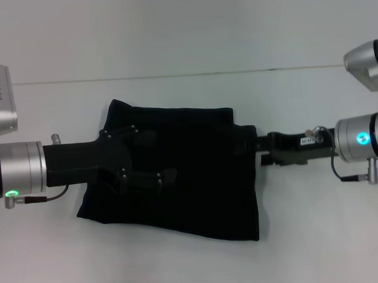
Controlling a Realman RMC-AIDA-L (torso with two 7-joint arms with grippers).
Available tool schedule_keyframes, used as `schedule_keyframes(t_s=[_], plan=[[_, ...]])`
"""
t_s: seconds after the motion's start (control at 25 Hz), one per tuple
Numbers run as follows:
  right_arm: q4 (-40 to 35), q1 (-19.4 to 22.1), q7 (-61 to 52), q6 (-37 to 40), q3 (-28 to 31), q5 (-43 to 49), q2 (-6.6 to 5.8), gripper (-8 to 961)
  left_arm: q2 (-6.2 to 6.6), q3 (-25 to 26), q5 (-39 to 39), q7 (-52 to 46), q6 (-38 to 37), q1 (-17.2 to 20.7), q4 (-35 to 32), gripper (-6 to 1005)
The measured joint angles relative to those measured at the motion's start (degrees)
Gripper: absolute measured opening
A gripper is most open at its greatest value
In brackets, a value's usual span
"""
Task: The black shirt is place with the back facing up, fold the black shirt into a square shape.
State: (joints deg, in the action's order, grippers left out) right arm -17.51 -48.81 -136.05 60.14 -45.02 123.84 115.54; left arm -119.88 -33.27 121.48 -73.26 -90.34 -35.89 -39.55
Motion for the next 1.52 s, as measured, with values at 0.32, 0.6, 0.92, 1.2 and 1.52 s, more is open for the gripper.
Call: schedule_keyframes(t_s=[0.32,0.6,0.92,1.2,1.52], plan=[[0.04,-3.10,2.08,-3.46,0.54,-3.13,0.40,895,0.00,0.05,-1.14,0.03,0.53,0.07,0.22,951],[0.60,-4.50,0.89,-3.56,-0.22,-2.81,0.67,895,0.05,0.05,-1.27,0.05,1.35,0.16,0.39,951],[1.35,-2.85,0.62,-5.05,-0.41,-2.72,0.42,894,-0.01,0.87,-1.56,0.06,1.91,0.52,0.48,952],[1.36,-2.56,1.06,-6.61,-0.43,-3.03,1.25,850,-0.10,0.83,-1.76,0.05,2.31,0.56,0.57,952],[0.79,-2.84,1.49,-10.67,-0.43,-3.05,3.57,664,-0.09,0.83,-1.91,0.05,2.71,0.59,0.69,951]])
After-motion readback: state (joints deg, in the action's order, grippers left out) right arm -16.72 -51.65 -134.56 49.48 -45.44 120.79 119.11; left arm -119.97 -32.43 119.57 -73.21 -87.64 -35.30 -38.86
